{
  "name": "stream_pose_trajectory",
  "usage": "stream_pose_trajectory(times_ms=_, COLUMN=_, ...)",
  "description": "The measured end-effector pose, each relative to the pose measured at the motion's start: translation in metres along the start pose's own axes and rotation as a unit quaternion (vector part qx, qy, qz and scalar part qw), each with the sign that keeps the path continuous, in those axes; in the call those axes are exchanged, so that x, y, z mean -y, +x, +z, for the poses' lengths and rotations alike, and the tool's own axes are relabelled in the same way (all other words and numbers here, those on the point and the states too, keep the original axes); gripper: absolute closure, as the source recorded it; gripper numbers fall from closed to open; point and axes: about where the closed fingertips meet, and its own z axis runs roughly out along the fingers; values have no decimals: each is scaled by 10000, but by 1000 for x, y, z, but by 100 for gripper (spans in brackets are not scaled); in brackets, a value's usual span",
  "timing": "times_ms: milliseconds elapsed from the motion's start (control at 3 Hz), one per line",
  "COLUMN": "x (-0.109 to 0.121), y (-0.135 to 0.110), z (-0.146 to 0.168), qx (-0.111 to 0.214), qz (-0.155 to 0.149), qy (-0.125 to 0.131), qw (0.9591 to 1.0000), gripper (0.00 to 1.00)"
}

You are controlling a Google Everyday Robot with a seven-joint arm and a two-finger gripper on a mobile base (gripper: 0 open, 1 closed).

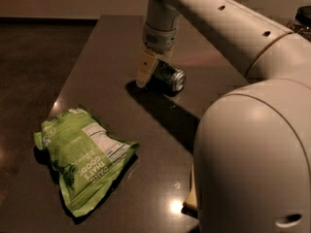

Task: Place green can upright

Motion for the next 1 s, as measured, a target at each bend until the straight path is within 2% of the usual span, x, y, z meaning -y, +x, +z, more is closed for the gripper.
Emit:
stream_pose_trajectory(times_ms=333, x=4, y=0, z=1, qx=71, qz=46, qy=-155, qw=9998, gripper=37)
stream_pose_trajectory(times_ms=667, x=9, y=-5, z=-21, qx=856, qz=-181, qy=-528, qw=9948, gripper=68)
stream_pose_trajectory(times_ms=1000, x=19, y=1, z=-43, qx=1796, qz=-174, qy=-890, qw=9796, gripper=91)
